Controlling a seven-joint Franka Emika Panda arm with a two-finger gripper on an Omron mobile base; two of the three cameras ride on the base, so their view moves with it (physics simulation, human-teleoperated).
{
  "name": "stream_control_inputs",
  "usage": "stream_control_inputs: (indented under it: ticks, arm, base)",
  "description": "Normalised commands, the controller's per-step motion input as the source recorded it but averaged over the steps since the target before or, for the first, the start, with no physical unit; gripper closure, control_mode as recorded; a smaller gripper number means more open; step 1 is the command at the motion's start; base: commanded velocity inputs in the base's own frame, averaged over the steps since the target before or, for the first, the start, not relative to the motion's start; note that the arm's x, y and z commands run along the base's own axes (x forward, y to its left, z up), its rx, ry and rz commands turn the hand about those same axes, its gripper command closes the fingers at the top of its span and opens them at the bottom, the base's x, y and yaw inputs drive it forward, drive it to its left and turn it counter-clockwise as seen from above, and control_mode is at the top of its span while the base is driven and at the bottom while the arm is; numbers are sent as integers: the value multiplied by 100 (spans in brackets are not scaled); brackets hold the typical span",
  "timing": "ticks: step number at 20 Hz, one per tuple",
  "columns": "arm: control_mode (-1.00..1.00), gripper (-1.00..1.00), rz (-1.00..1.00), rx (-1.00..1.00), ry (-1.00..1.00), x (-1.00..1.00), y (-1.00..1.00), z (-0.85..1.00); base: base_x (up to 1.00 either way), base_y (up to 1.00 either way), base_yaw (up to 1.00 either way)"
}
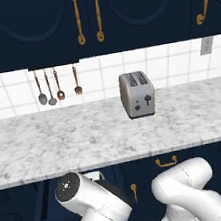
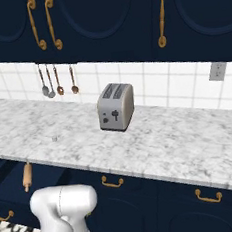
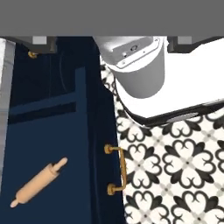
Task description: Pick the rolling pin from the drawer and place it on the counter.
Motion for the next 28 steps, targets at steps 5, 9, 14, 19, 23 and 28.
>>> stream_control_inputs:
  ticks: [5,9,14,19,23,28]
  arm:
    - [-100,-100,16,-13,21,42,69,-65]
    - [-100,-100,4,7,21,67,36,-54]
    - [-100,-100,9,6,11,56,24,-58]
    - [-100,-100,5,0,2,56,26,-44]
    - [-100,-100,5,0,0,44,2,-38]
    - [-100,-100,4,0,3,30,0,-36]
  base:
    - [0,0,0]
    - [0,0,0]
    - [0,0,0]
    - [0,0,0]
    - [0,0,0]
    - [0,0,0]
